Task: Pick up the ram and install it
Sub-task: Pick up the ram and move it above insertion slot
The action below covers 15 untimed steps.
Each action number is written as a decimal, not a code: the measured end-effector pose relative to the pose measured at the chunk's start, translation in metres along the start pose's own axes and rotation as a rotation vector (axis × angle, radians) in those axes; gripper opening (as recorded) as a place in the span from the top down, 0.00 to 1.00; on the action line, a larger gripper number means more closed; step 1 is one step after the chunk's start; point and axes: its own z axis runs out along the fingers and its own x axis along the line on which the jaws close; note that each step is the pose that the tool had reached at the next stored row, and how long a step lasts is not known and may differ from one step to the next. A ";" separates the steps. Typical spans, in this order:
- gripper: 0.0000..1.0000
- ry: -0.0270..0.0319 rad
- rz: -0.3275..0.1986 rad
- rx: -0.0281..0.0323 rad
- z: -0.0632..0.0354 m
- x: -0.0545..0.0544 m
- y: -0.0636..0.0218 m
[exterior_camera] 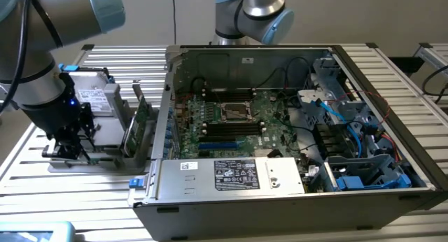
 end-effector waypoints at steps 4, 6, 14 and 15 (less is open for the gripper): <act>0.64 -0.0001 0.000 0.0001 0.0072 0.000 -0.0001; 0.64 -0.0001 0.000 0.0001 0.0102 0.000 -0.0001; 0.64 -0.0001 0.000 0.0000 0.0172 0.000 -0.0001; 0.64 0.0000 0.000 -0.0001 0.0176 0.000 -0.0001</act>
